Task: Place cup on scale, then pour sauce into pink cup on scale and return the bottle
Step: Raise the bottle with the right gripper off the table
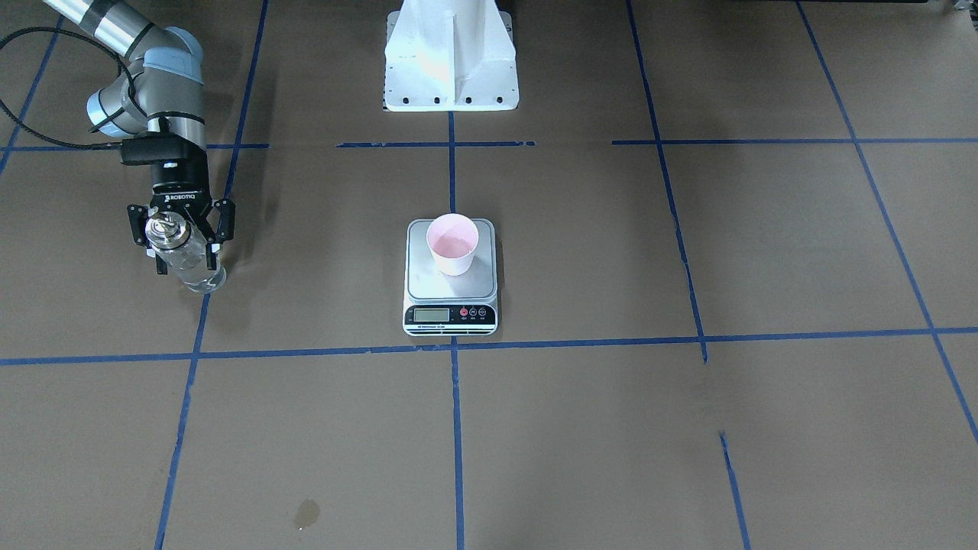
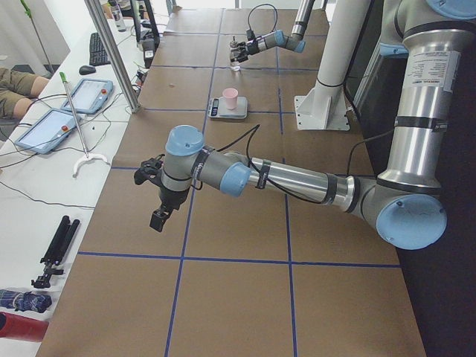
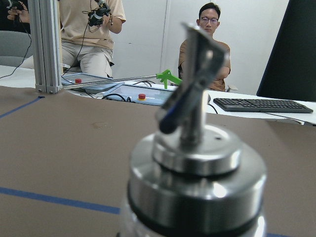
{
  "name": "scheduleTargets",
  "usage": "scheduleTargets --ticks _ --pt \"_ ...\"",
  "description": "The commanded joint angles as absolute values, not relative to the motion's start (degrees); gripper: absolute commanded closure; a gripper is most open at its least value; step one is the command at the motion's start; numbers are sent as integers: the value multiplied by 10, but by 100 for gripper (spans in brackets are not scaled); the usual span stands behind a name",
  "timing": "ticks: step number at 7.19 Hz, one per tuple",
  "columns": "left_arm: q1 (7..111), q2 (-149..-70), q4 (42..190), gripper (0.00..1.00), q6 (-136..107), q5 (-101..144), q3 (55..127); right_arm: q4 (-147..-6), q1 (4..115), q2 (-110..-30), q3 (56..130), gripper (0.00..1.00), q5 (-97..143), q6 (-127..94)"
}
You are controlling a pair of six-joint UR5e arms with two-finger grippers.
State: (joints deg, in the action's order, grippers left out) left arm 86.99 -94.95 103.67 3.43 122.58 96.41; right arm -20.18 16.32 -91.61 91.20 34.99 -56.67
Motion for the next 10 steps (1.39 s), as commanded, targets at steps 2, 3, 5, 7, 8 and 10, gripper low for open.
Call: scheduleTargets --ticks 2,3,5,7,8,10 --pt "870 -950 1036 0 34 1226 964 -159 170 -915 915 100 372 -559" --pt "870 -950 1036 0 34 1226 964 -159 184 -916 925 100 386 -537" --pt "870 -950 1036 0 36 1226 956 -161 198 -917 944 100 386 -478" --pt "870 -943 1035 0 36 1231 955 -166 205 -917 959 100 386 -406" --pt "870 -941 1035 0 36 1231 955 -166 207 -917 965 100 386 -347" --pt "870 -940 1037 0 36 1231 955 -167 220 -921 1002 100 401 -256"
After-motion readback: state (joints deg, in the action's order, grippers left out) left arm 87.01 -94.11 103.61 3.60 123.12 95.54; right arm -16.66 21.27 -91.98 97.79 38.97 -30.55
